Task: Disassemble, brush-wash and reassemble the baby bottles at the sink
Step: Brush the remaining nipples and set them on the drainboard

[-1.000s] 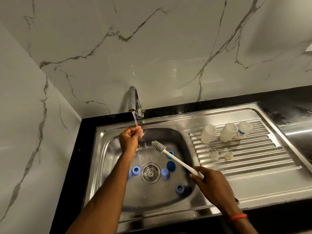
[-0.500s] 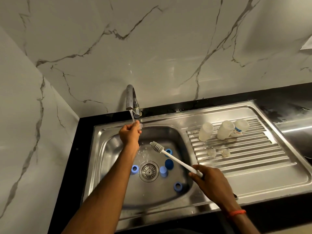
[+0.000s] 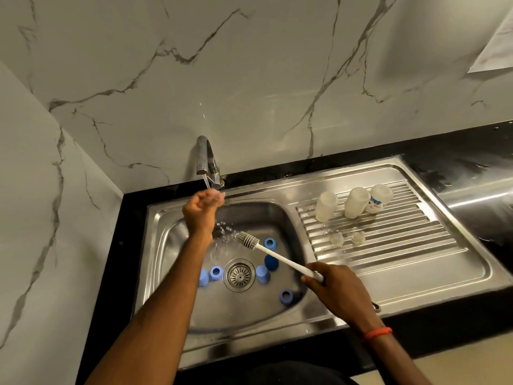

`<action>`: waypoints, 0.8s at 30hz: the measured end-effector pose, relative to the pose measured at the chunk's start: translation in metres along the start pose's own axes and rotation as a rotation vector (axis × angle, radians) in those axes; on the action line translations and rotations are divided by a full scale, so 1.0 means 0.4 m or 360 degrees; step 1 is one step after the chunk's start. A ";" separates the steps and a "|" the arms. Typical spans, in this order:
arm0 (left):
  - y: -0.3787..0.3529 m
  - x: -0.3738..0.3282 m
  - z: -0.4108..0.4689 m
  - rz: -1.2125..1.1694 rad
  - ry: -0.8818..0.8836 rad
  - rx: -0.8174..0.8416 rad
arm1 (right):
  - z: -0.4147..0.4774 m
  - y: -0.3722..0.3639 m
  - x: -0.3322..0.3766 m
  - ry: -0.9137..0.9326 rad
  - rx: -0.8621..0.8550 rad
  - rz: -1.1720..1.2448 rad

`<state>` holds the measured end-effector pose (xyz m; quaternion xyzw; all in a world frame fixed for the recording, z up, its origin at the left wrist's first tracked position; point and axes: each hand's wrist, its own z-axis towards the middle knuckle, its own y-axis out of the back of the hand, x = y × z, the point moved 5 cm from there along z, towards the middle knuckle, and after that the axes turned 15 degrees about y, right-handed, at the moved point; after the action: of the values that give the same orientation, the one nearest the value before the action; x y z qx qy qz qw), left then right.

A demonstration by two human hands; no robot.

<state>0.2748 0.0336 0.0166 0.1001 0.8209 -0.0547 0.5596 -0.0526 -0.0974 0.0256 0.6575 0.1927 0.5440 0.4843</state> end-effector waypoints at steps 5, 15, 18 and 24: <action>0.017 0.046 -0.055 0.0591 -0.0104 -0.0088 | -0.014 -0.004 -0.011 0.0023 0.0042 -0.0064; -0.129 -0.045 -0.160 0.0641 -0.0523 0.0132 | -0.030 -0.003 -0.011 0.0065 0.0149 -0.0300; -0.206 -0.031 -0.207 0.0716 -0.0572 0.0340 | -0.036 -0.012 -0.020 0.0081 0.0170 -0.0242; -0.415 -0.003 -0.315 0.1036 -0.0633 0.0773 | -0.059 -0.023 -0.049 0.0089 0.0252 -0.0213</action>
<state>0.1234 -0.1026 0.0603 0.4689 0.5867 -0.0851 0.6548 -0.0779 -0.0986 0.0060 0.6639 0.2920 0.5118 0.4604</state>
